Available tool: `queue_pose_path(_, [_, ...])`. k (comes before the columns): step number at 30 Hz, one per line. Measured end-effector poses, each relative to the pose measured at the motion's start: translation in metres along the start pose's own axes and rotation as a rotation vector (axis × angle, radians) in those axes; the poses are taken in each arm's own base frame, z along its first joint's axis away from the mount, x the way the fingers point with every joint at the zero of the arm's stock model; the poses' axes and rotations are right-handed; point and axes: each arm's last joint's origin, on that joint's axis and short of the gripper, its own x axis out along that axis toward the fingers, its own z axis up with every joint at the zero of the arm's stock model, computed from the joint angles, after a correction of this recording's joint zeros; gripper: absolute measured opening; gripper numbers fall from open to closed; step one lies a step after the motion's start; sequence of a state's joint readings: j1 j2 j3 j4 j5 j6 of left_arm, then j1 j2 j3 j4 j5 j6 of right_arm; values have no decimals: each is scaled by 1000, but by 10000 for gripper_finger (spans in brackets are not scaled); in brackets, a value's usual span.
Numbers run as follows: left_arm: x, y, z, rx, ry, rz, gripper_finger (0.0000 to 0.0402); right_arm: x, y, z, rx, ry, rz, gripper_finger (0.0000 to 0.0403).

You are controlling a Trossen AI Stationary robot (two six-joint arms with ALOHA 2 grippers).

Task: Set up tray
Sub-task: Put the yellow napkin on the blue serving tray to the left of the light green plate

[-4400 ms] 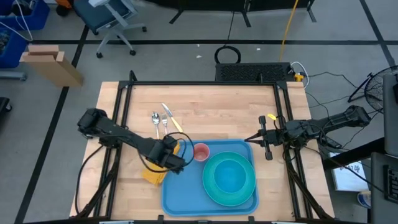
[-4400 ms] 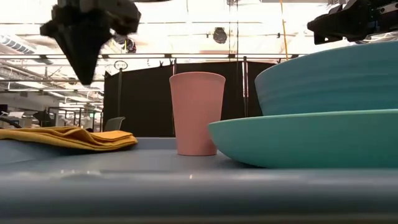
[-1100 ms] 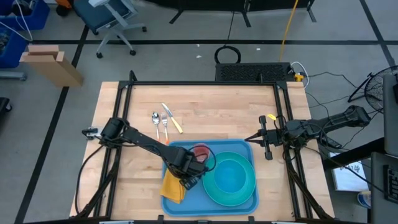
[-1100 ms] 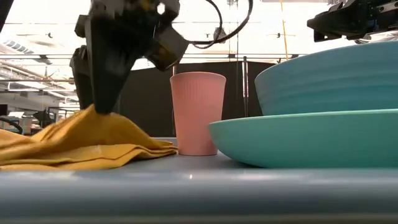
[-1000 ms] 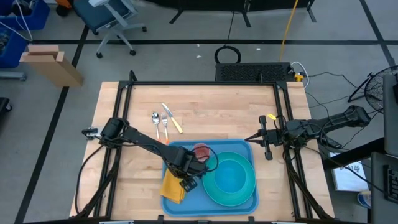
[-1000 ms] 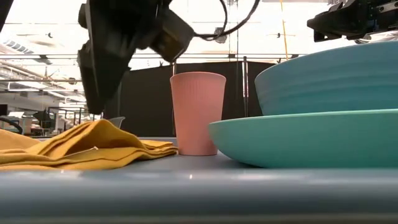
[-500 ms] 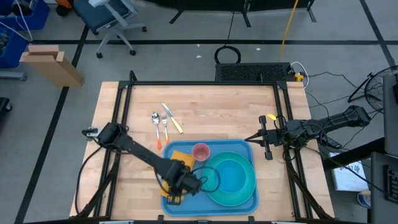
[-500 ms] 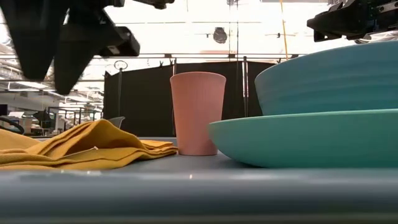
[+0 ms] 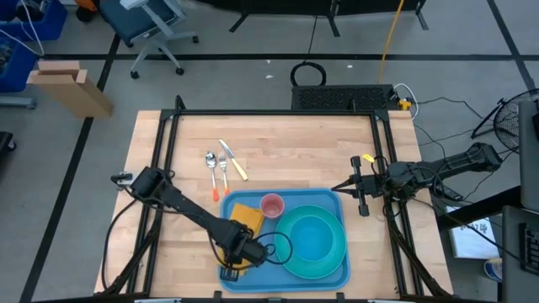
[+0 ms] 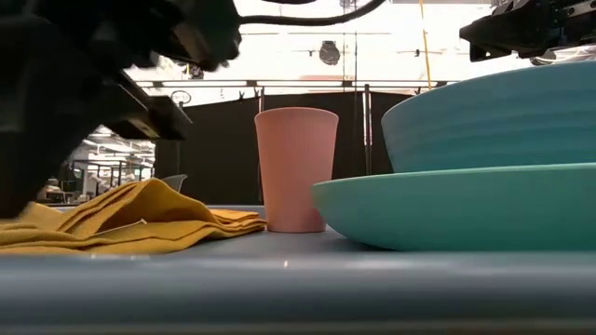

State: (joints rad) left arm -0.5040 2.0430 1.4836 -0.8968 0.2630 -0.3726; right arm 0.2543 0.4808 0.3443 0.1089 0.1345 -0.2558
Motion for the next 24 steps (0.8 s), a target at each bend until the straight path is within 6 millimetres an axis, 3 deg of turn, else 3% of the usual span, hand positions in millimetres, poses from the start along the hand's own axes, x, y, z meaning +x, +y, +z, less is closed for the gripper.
queue_pose_path(9, [1,14,18,73,-166,-2,2,0,0,0,6,0,0,0])
queue_pose_path(15, [-5,30,18,91,-127,67,3,0,0,0,-1,0,0,0])
queue_pose_path(20, [-35,36,1,149,-9,141,21,0,0,0,-1,0,0,0])
queue_pose_path(24, [-60,42,-1,190,-53,169,34,0,0,0,-1,2,0,0])
